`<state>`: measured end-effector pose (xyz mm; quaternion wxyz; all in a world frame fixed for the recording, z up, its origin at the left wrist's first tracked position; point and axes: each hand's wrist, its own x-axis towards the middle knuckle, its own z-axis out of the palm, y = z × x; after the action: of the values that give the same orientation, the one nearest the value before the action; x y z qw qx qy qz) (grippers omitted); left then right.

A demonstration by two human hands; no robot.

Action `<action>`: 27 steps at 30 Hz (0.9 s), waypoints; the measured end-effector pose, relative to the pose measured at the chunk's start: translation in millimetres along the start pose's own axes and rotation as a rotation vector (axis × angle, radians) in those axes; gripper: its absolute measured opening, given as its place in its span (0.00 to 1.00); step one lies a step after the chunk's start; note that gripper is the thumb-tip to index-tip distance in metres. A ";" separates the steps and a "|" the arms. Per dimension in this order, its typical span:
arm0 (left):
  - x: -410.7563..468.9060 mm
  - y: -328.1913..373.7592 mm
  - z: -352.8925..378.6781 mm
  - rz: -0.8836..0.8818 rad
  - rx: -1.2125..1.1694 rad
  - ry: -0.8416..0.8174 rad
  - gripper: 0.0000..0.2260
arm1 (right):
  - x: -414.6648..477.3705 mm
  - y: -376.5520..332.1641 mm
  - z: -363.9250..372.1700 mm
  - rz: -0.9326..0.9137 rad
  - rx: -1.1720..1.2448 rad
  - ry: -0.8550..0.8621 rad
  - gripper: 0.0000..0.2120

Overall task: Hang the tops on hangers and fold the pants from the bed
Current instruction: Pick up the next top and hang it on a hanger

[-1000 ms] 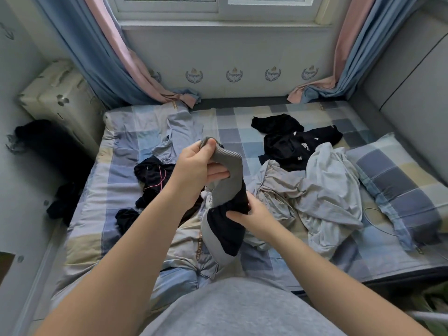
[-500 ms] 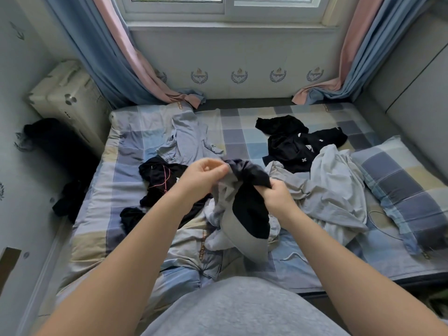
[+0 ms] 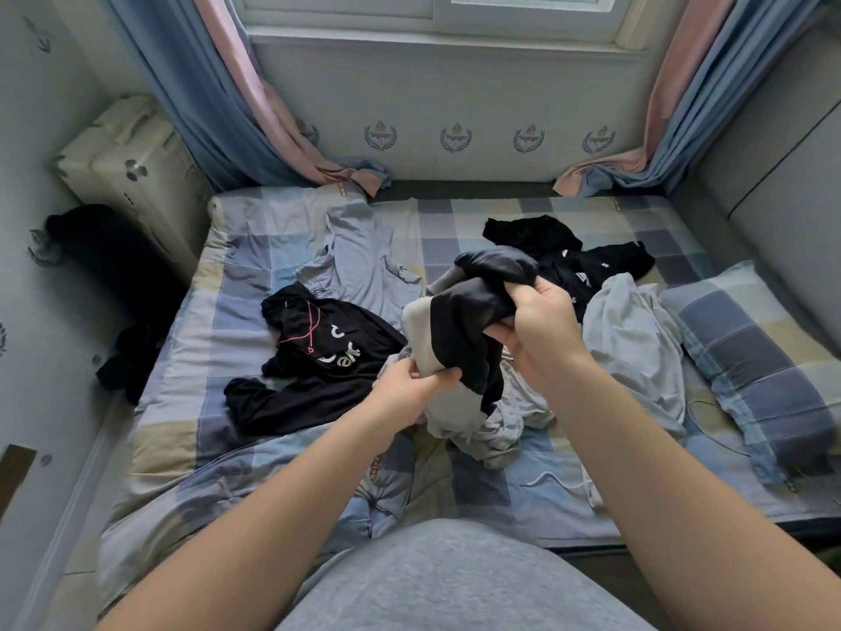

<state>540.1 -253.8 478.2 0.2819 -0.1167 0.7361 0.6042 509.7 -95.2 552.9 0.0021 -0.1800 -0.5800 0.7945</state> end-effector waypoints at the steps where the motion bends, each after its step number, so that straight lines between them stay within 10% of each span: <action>1: 1.4 0.8 0.1 0.040 -0.032 0.032 0.12 | -0.9 -2.6 1.1 -0.006 0.007 -0.010 0.11; 16: -13.1 71.7 -29.2 0.158 -0.655 0.140 0.08 | -30.2 60.2 -26.5 -0.064 -0.640 -0.413 0.18; 21: -27.1 87.2 -28.0 0.212 -0.681 0.099 0.06 | -8.5 90.1 -26.1 -0.130 -0.805 -0.227 0.03; 27: -35.7 93.3 -36.6 0.241 -0.729 0.069 0.06 | 18.8 117.2 -48.0 0.017 -1.043 -0.247 0.07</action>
<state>511.3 -272.2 579.0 0.1239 -0.1424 0.4906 0.8507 530.0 -85.4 426.9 -0.1623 -0.0670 -0.8922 0.4160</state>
